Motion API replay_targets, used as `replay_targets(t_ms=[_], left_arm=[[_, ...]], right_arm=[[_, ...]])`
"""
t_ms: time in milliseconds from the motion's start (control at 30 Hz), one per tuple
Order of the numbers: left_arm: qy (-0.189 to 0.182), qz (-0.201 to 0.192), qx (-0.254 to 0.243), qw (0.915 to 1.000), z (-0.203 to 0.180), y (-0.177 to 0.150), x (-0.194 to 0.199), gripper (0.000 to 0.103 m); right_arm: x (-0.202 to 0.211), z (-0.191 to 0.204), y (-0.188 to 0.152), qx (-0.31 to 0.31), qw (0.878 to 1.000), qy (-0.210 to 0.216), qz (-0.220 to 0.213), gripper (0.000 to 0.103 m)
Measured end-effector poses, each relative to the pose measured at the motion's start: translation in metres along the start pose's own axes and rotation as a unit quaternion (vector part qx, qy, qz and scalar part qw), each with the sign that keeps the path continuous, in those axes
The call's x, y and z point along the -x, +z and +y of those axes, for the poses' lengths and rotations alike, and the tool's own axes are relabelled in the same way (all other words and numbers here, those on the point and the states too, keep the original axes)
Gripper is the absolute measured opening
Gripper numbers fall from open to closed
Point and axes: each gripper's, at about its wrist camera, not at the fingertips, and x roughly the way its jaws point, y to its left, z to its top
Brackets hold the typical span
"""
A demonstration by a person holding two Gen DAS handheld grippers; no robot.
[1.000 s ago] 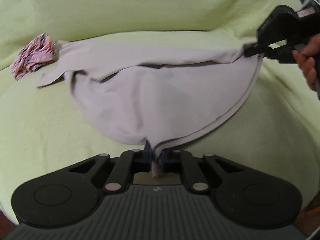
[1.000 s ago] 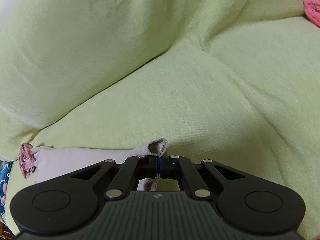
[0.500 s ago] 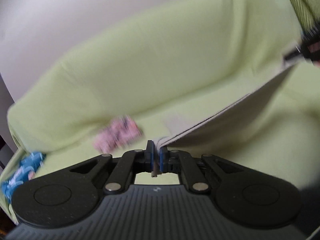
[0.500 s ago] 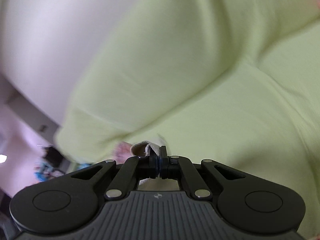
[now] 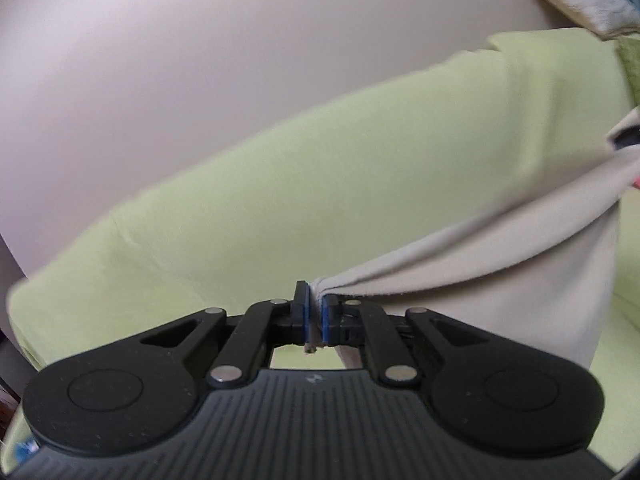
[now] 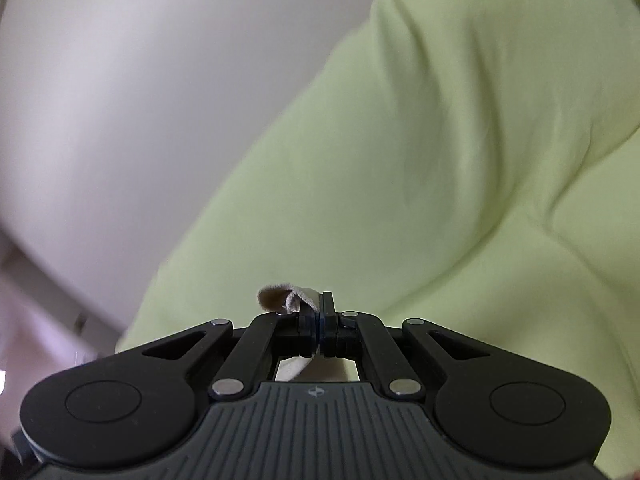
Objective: Fold clothes
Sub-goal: 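Lift and shake the beige top out with both grippers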
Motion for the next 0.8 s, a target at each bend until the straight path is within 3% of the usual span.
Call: replay_targets(t_ms=[67,167,267,333,400,500,600,700,800], left_arm=[[0.014,-0.044,-0.004,0.9989,0.001,0.022,0.004,0.006],[0.021,-0.106,-0.024,0.9938,-0.008,0.030,0.022,0.006],[-0.002,-0.121,-0.042,0.9917,-0.029,0.000,0.033,0.006],[-0.015,-0.119,-0.070,0.9904,-0.053,-0.036,0.034,0.007],[-0.033,-0.091,-0.108,0.9894,-0.091,-0.086,0.031,0.007],[-0.095,0.006,-0.139,0.9857,-0.143,-0.172,-0.001,0.007],[-0.158,0.107,-0.151,0.9701,-0.186,-0.249,-0.034,0.007],[-0.199,0.165,-0.145,0.9552,-0.210,-0.289,-0.047,0.007],[-0.237,0.183,-0.081,0.9507,-0.195,-0.294,-0.044,0.014]], right_arm=[[0.010,0.013,0.014,-0.003,0.999,0.025,-0.045,0.001],[0.044,0.023,0.013,0.026,0.992,0.044,-0.116,0.001],[0.072,0.000,-0.013,0.024,0.988,0.045,-0.148,0.001],[0.083,-0.033,-0.043,0.001,0.989,0.031,-0.145,0.001],[0.085,-0.076,-0.084,-0.023,0.992,-0.006,-0.123,0.001],[0.069,-0.159,-0.143,-0.102,0.990,-0.079,-0.058,0.001],[0.048,-0.242,-0.199,-0.192,0.967,-0.169,0.011,0.001],[0.049,-0.282,-0.232,-0.225,0.947,-0.227,0.033,0.001],[0.065,-0.279,-0.238,-0.183,0.955,-0.234,0.023,0.001]])
